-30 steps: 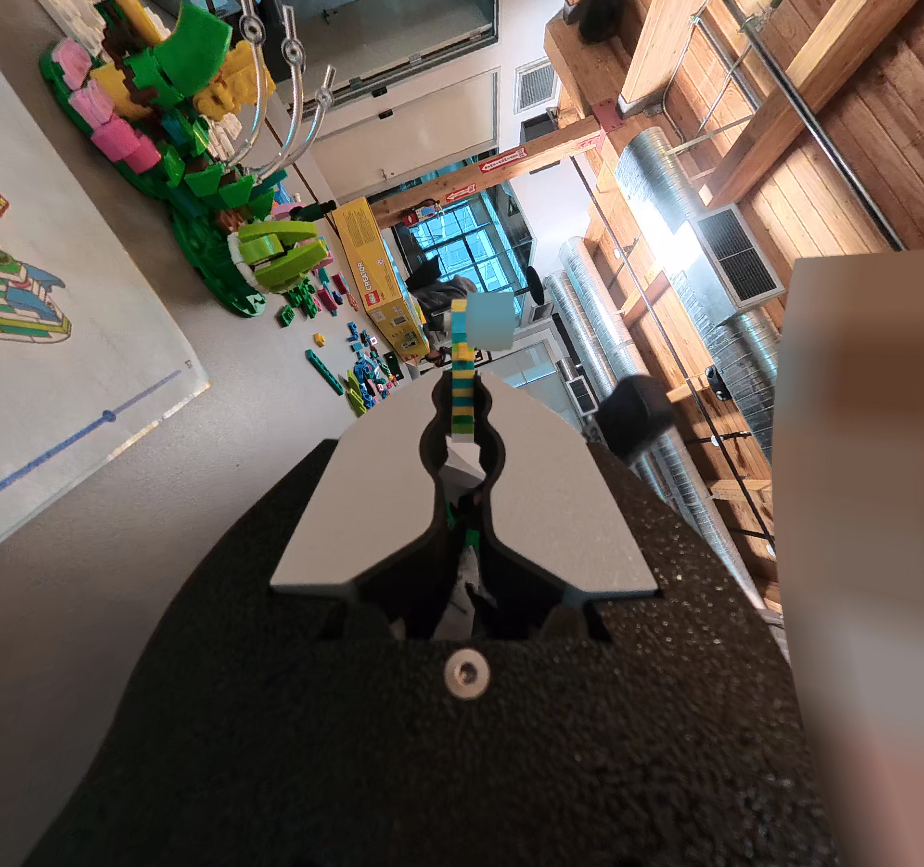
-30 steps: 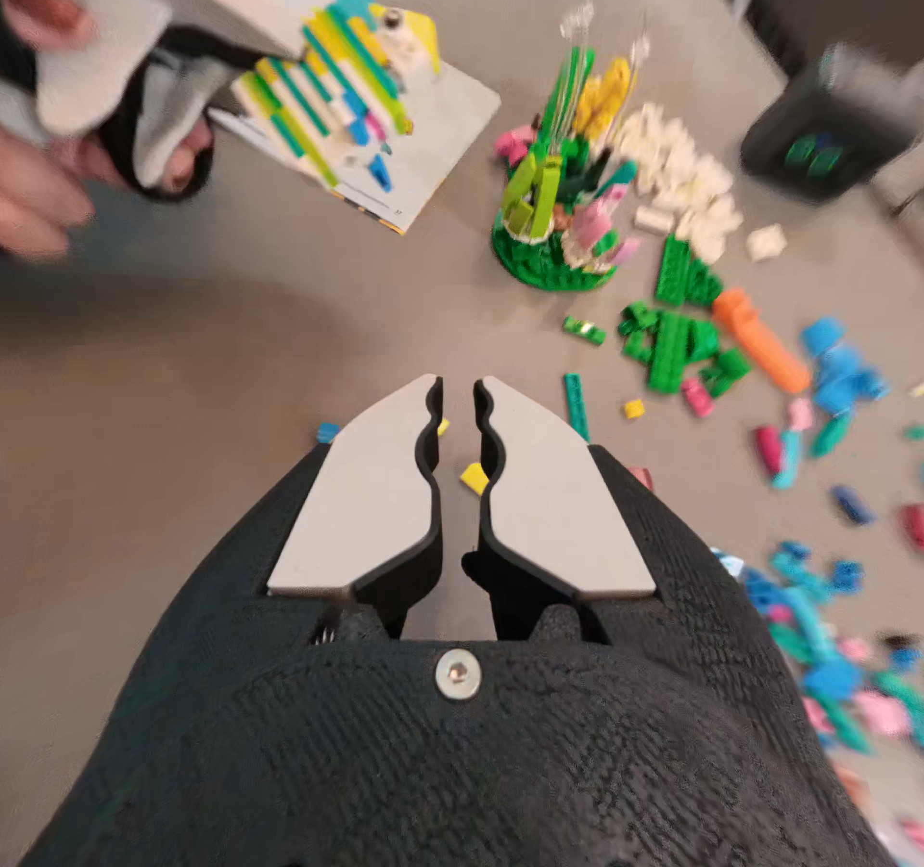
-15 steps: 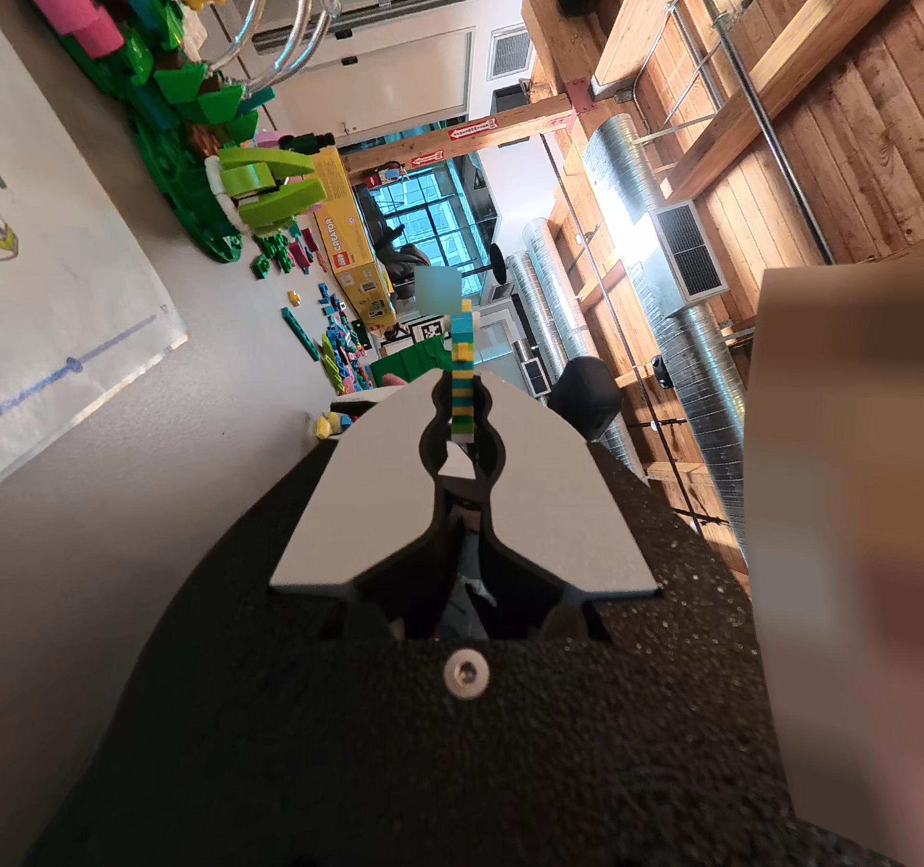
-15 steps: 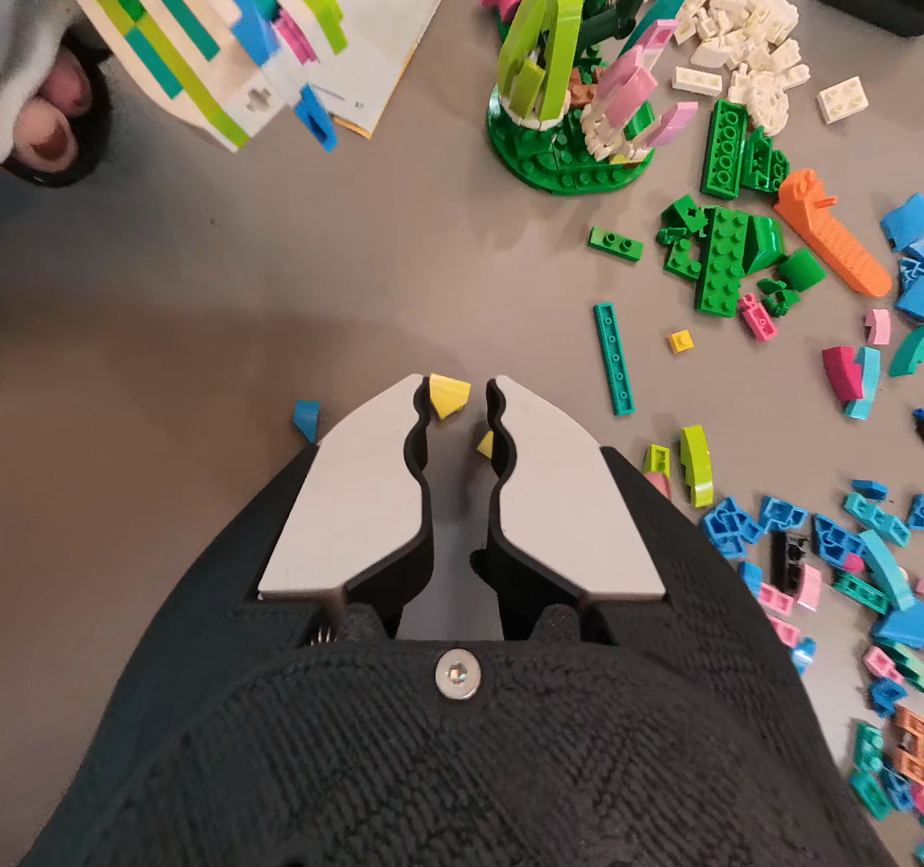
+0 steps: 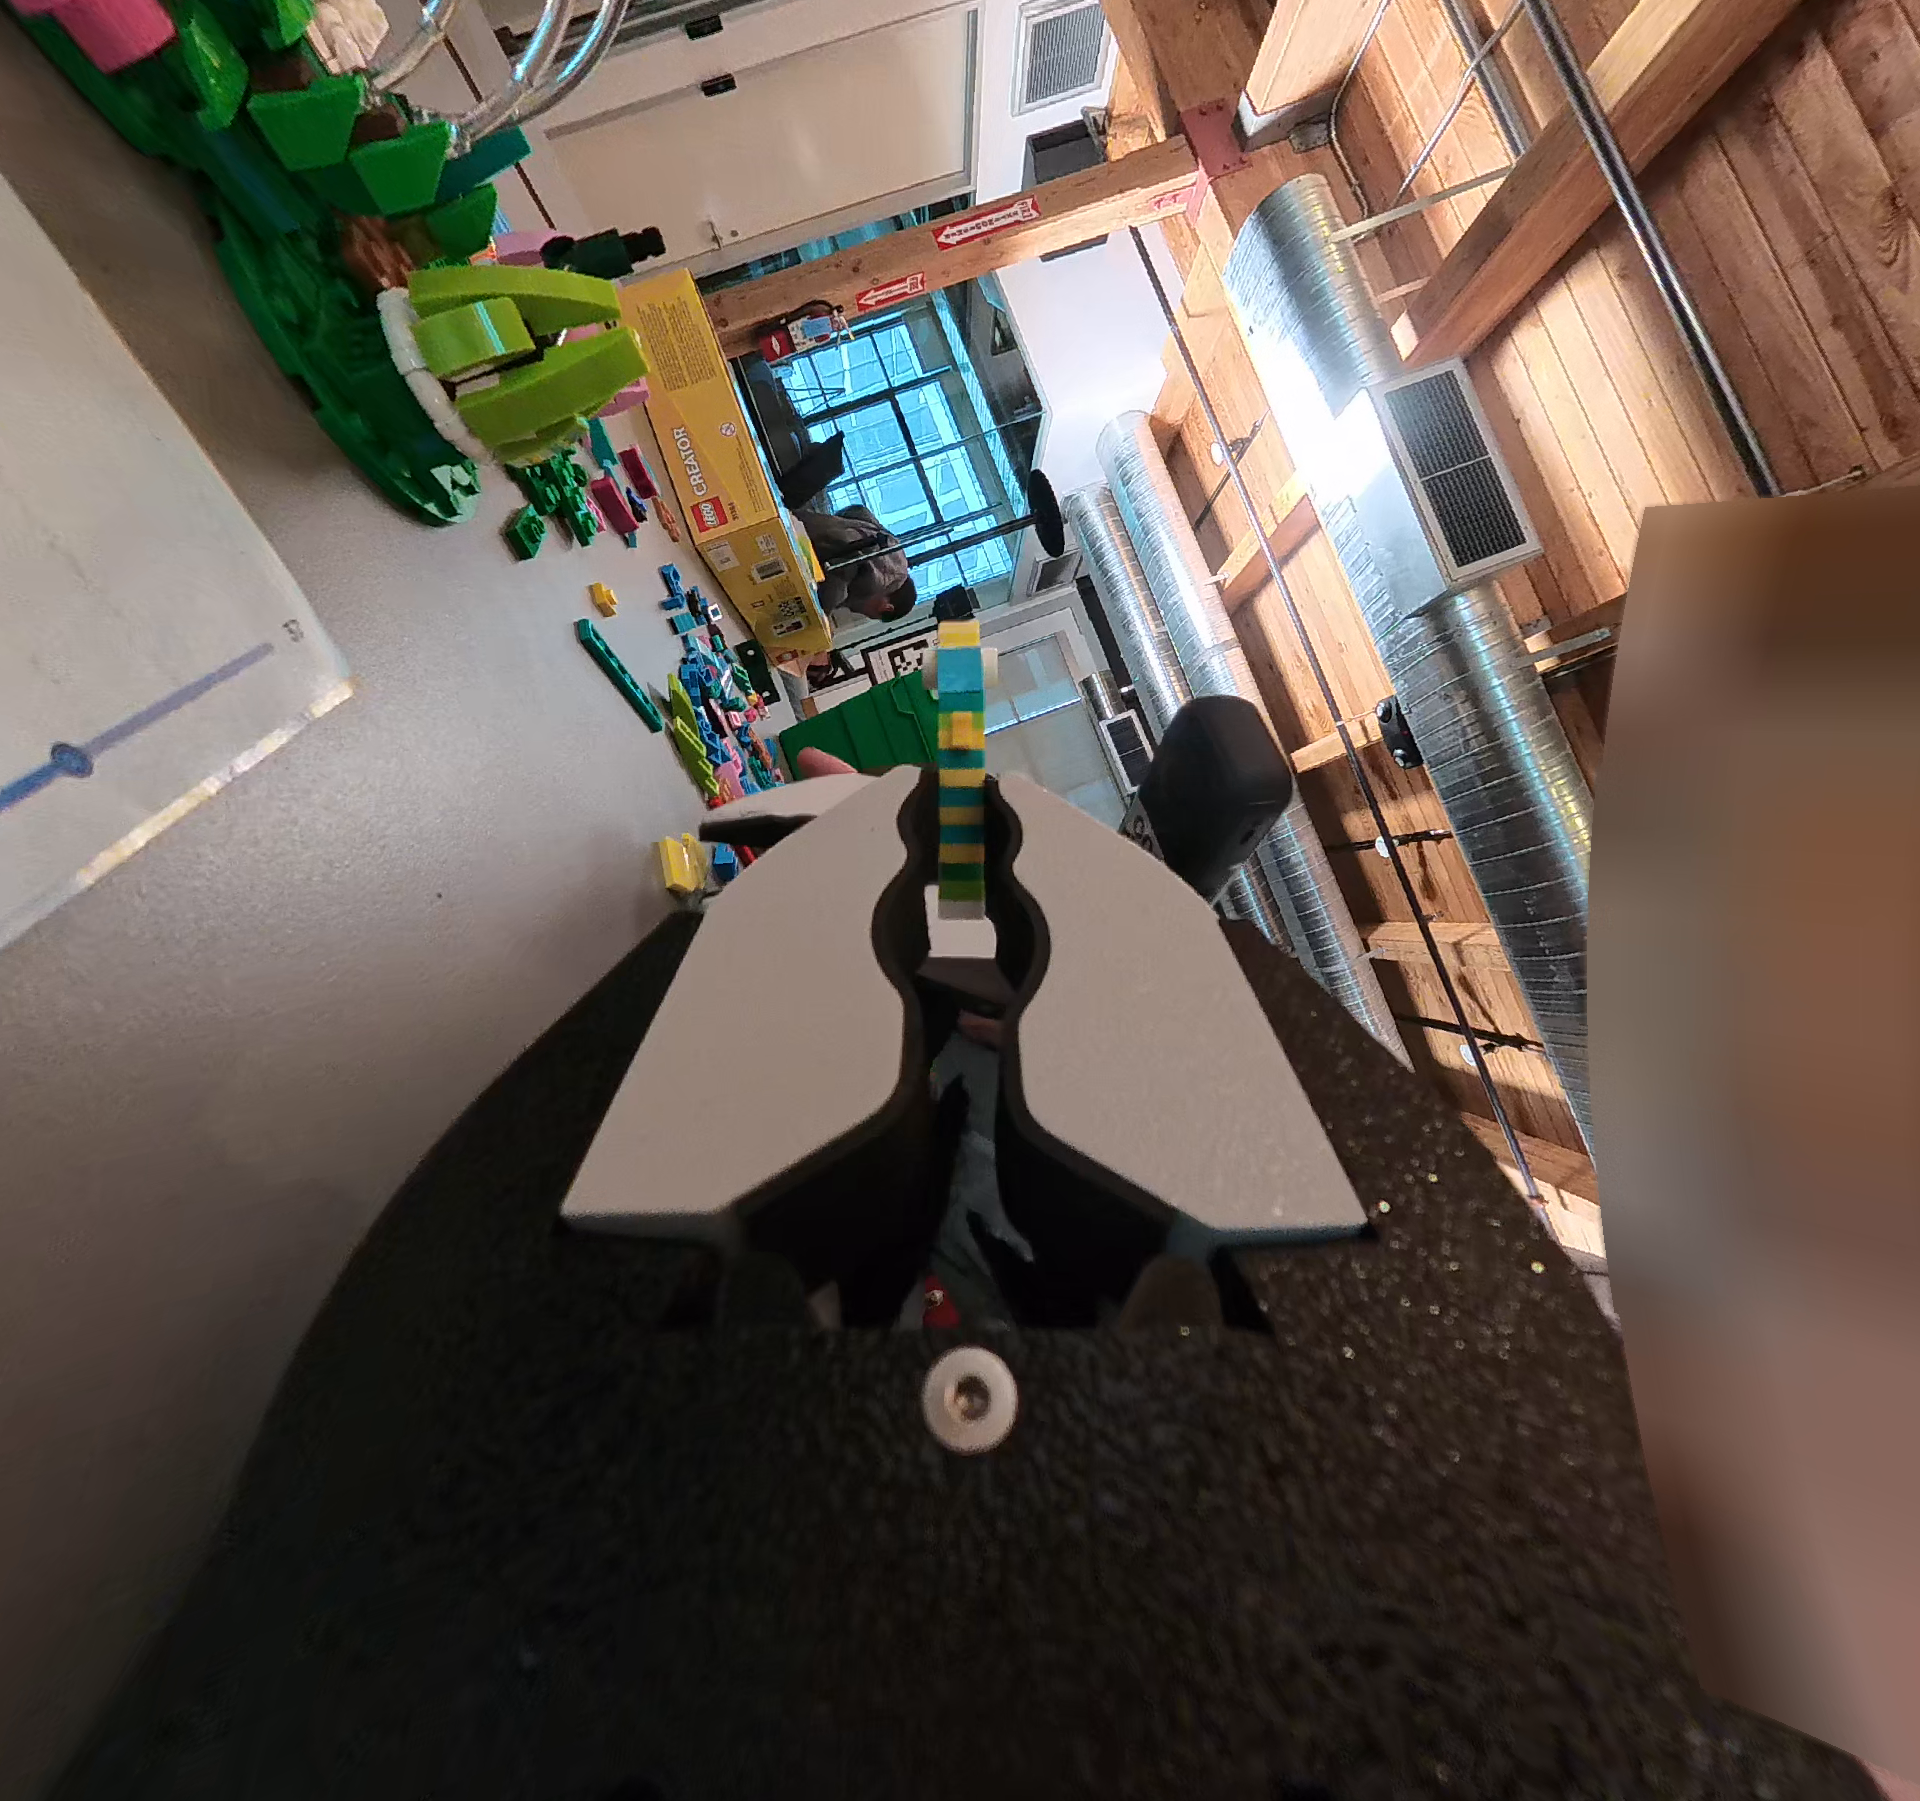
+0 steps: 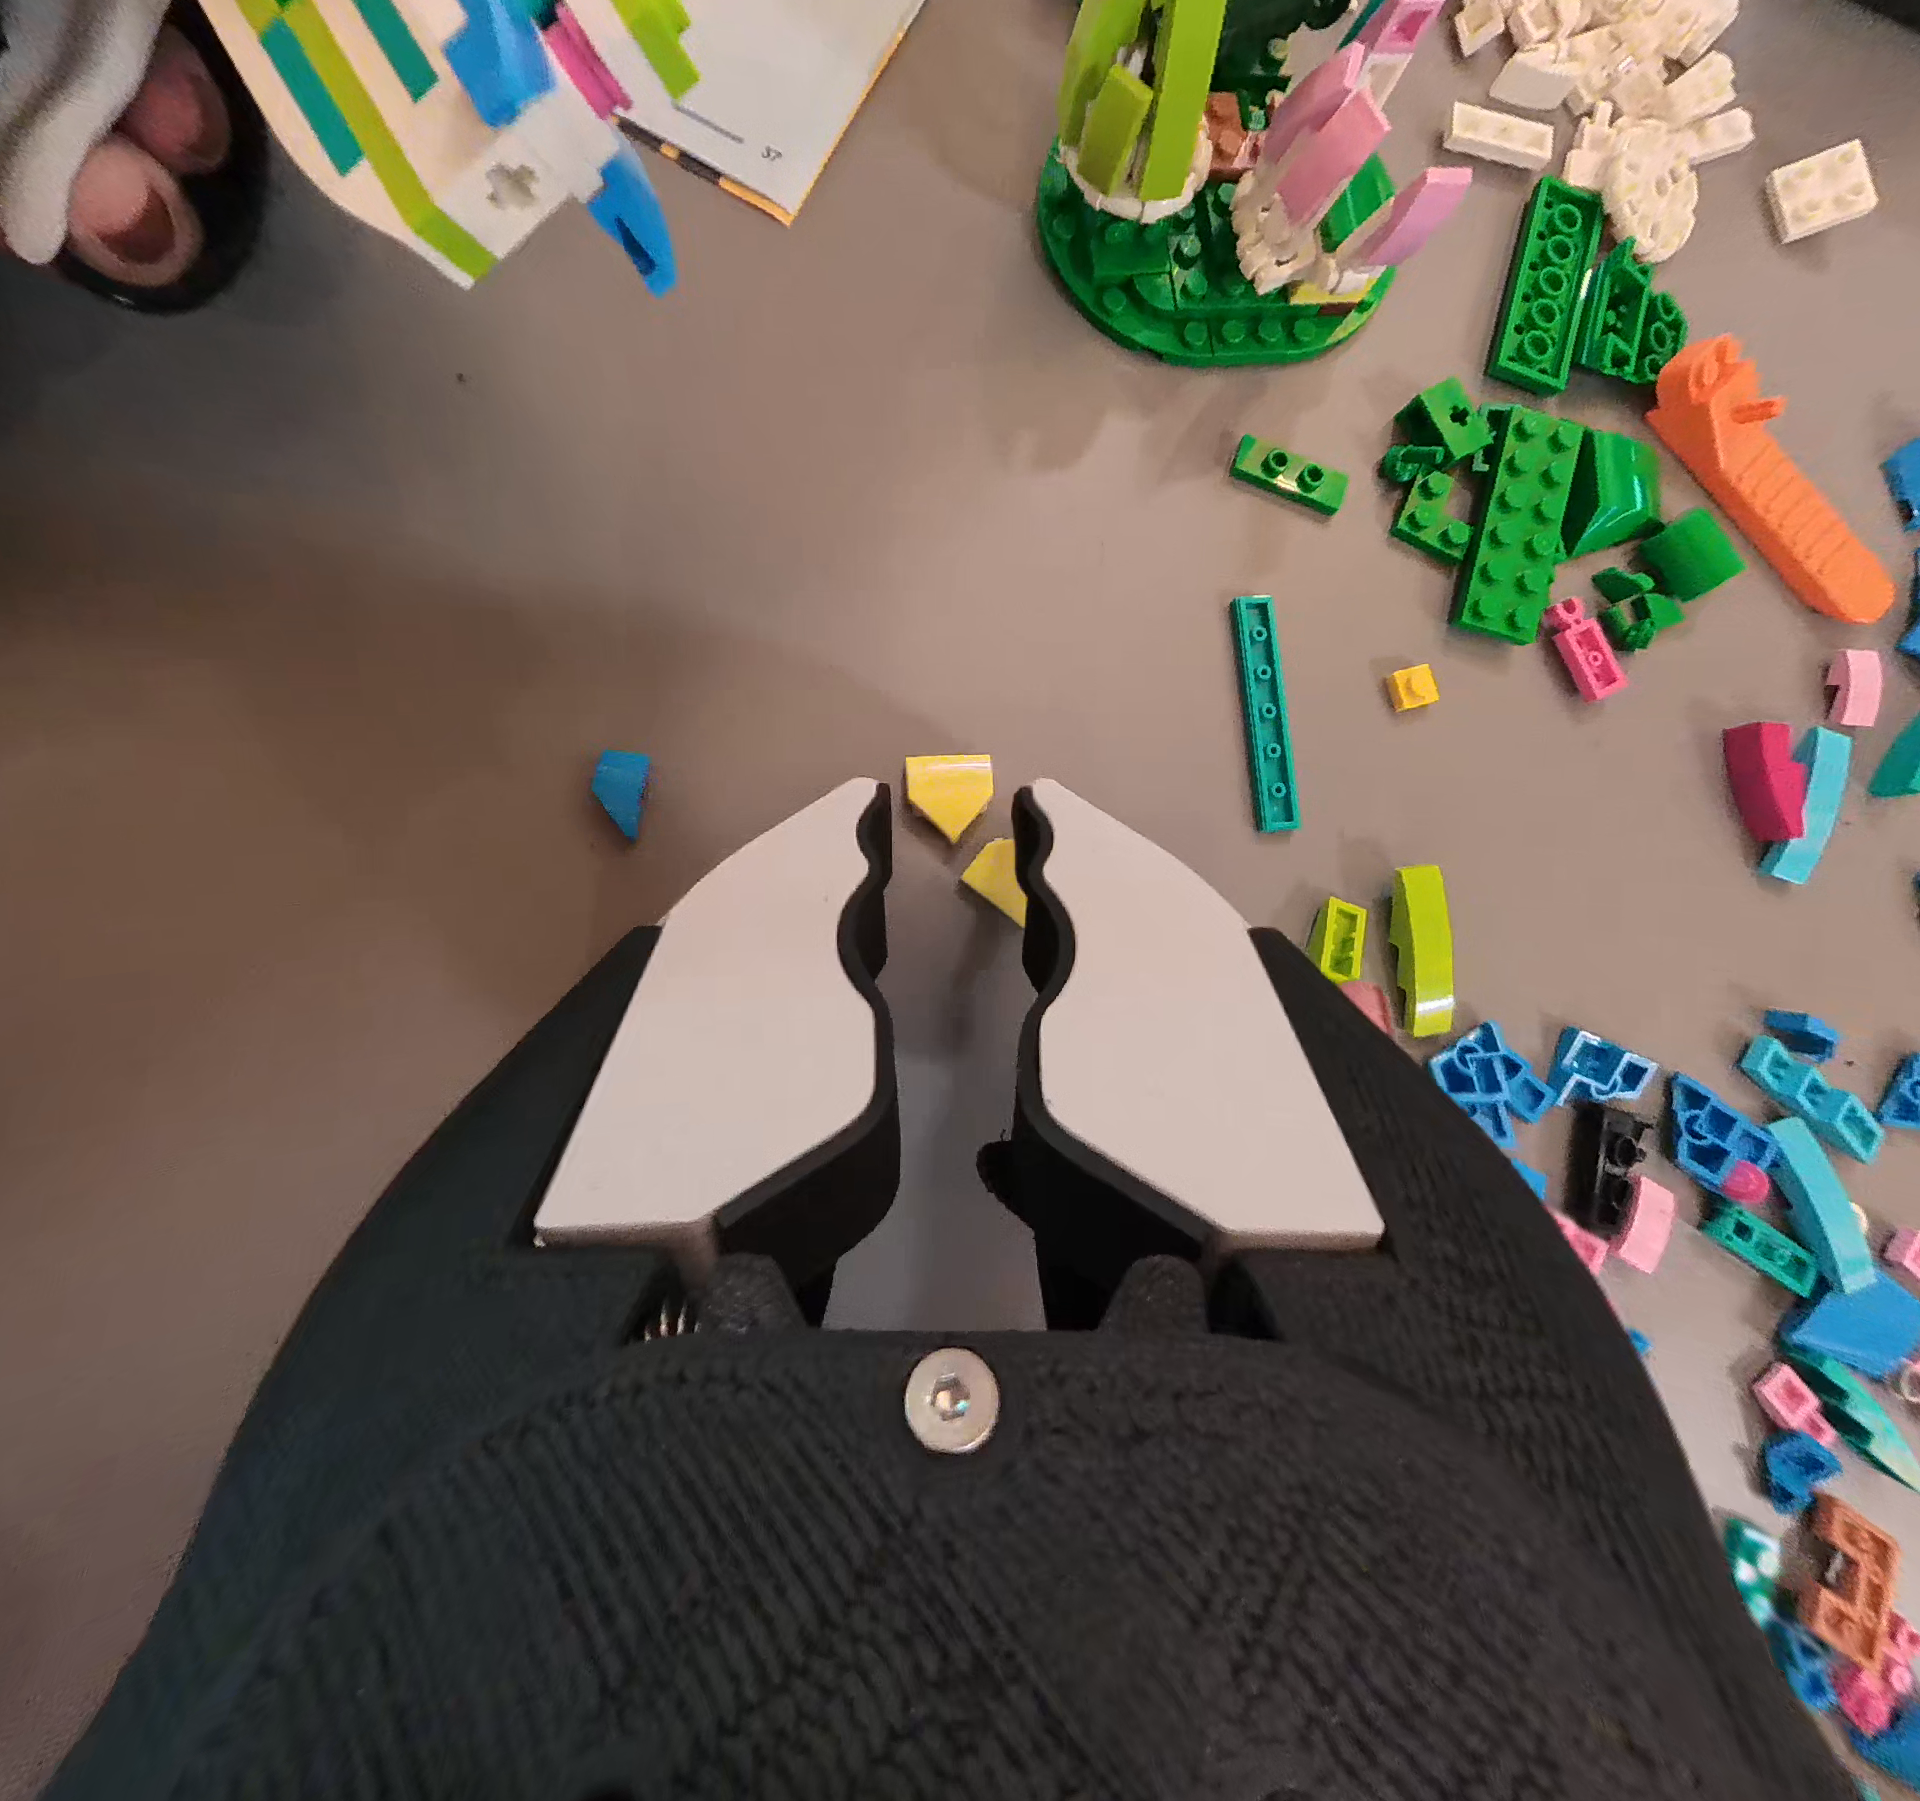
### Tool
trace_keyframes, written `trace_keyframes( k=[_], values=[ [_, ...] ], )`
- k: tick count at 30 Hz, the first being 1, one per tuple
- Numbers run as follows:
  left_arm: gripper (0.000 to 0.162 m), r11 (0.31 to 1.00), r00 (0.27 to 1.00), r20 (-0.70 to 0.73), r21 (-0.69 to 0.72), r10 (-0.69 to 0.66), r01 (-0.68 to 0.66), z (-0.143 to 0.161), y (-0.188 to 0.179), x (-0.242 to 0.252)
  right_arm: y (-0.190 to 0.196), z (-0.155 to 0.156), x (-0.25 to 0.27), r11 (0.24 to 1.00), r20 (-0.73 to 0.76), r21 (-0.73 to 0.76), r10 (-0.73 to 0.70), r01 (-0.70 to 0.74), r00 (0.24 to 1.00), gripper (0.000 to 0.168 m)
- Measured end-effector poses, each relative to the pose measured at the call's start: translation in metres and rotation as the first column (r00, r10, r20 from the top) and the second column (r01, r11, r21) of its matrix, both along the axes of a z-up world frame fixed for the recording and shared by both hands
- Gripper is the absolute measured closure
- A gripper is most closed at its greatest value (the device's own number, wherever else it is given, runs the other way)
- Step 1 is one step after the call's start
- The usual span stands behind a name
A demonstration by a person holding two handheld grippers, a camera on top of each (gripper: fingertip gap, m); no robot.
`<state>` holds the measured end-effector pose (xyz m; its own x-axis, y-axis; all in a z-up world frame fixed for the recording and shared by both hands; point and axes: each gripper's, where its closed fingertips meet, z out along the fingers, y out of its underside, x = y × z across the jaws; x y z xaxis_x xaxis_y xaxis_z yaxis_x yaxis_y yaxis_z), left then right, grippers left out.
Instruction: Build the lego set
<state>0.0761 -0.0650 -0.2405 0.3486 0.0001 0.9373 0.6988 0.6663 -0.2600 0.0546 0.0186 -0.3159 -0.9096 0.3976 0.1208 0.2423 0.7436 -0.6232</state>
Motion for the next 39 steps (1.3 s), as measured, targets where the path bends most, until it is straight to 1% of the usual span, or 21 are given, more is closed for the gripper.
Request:
trace_keyframes(
  k=[8, 10, 12, 13, 15, 18, 20, 22, 24, 28, 33, 39],
  values=[
    [0.155, 1.0, 1.0, 0.005, -0.017, -0.007, 0.007, -0.002, 0.002, 0.001, -0.004, -0.006, -0.001, 0.998, 0.09, -0.052, 0.035, -0.03, 0.995, 0.149],
    [0.155, 0.999, 1.0, 0.017, -0.034, -0.012, 0.013, -0.005, 0.003, 0.001, -0.005, -0.007, -0.001, 0.997, 0.11, -0.067, 0.045, -0.038, 0.993, 0.153],
    [0.155, 0.998, 0.999, 0.047, -0.049, -0.024, 0.026, -0.009, 0.005, 0.002, -0.006, -0.004, -0.002, 0.995, 0.102, -0.079, 0.065, -0.057, 0.993, 0.153],
    [0.155, 0.998, 0.997, 0.065, -0.049, -0.032, 0.035, -0.011, 0.006, 0.003, -0.008, 0.001, -0.004, 0.992, 0.077, -0.104, 0.079, -0.071, 0.994, 0.153],
    [0.155, 0.999, 0.995, 0.096, -0.041, -0.028, 0.032, -0.014, 0.003, 0.004, -0.019, 0.023, -0.005, 0.972, 0.015, -0.198, 0.129, -0.123, 0.992, 0.153],
    [0.155, 0.999, 0.992, 0.121, -0.031, -0.019, 0.023, -0.017, 0.0, 0.005, -0.039, 0.065, 0.001, 0.905, -0.092, -0.344, 0.232, -0.25, 0.968, 0.154],
    [0.155, 0.999, 0.991, 0.134, -0.033, -0.027, 0.032, -0.019, 0.002, 0.006, -0.052, 0.084, 0.01, 0.857, -0.154, -0.37, 0.324, -0.358, 0.933, 0.155],
    [0.155, 0.999, 0.99, 0.141, -0.037, -0.033, 0.038, -0.02, 0.004, 0.008, -0.06, 0.087, 0.011, 0.854, -0.175, -0.318, 0.375, -0.413, 0.91, 0.154],
    [0.155, 0.999, 0.99, 0.141, -0.035, -0.029, 0.034, -0.02, 0.006, 0.008, -0.064, 0.084, 0.009, 0.86, -0.175, -0.245, 0.415, -0.448, 0.893, 0.153],
    [0.155, 0.999, 0.991, 0.136, -0.038, 0.0, 0.005, -0.02, 0.006, 0.007, -0.069, 0.074, 0.011, 0.859, -0.106, -0.161, 0.474, -0.485, 0.874, 0.153],
    [0.155, 1.0, 0.991, 0.13, -0.024, 0.009, -0.006, -0.018, 0.006, 0.005, -0.071, 0.067, 0.006, 0.884, -0.088, -0.082, 0.454, -0.46, 0.887, 0.153],
    [0.155, 1.0, 0.991, 0.135, -0.011, -0.004, 0.006, -0.018, 0.007, 0.005, -0.07, 0.065, 0.005, 0.894, -0.059, -0.04, 0.443, -0.446, 0.895, 0.153]
  ],
)
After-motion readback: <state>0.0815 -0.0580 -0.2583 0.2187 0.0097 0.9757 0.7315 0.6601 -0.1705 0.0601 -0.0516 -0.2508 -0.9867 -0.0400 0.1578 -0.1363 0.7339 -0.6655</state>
